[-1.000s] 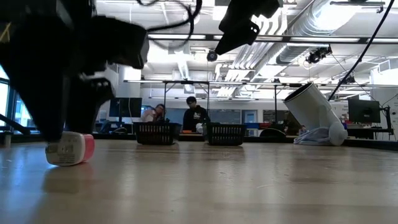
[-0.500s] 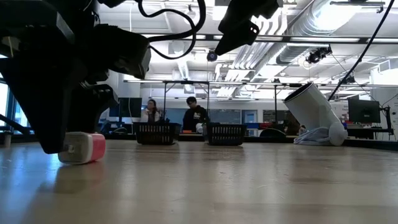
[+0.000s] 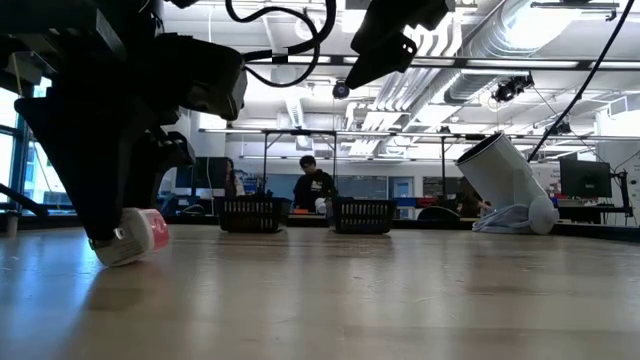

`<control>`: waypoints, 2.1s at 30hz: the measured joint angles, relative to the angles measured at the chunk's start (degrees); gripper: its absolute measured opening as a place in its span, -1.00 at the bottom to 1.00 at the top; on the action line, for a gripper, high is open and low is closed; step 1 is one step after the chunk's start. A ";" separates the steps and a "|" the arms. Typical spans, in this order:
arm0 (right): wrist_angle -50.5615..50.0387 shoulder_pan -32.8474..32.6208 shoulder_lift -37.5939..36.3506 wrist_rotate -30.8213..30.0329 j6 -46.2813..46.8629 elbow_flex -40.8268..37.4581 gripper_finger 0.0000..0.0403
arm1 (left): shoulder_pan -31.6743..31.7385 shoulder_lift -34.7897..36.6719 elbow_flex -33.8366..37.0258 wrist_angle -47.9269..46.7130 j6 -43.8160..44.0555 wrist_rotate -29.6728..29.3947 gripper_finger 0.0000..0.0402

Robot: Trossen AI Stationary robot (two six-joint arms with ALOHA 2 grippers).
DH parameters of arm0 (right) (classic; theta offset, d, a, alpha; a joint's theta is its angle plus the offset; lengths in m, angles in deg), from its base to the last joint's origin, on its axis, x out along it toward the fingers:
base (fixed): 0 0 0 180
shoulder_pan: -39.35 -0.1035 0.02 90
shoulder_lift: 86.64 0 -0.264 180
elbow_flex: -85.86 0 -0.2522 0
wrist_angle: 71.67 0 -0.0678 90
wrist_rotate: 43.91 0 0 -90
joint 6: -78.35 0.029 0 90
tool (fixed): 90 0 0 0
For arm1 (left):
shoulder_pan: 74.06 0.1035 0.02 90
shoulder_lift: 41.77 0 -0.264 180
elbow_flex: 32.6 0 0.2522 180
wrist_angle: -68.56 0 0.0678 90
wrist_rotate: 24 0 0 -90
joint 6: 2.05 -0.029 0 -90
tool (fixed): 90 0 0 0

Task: Pick & Place Office items
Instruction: Put the white and pink charger adapter into the left black bin

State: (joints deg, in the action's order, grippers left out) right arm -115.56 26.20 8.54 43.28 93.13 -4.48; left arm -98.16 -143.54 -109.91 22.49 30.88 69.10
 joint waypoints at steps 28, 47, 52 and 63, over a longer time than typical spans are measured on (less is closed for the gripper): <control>8.95 0.15 0.00 0.42 0.44 0.00 0.40 | -6.23 13.46 0.11 -8.17 -6.95 -35.98 -0.26; 20.09 4.81 0.00 3.90 2.15 0.02 0.40 | -10.97 13.16 0.07 -5.83 -29.12 -72.15 -0.26; 21.98 6.10 0.00 4.61 2.10 0.02 0.40 | -10.99 13.16 0.07 1.07 -37.80 -77.01 -0.26; 25.32 6.58 0.00 6.58 1.54 0.02 0.40 | -12.04 13.16 0.04 15.57 -55.10 -81.53 -0.27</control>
State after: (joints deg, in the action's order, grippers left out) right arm -90.24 32.78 8.54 49.86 94.67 -4.46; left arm -110.20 -130.38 -109.86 38.06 -24.22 -12.44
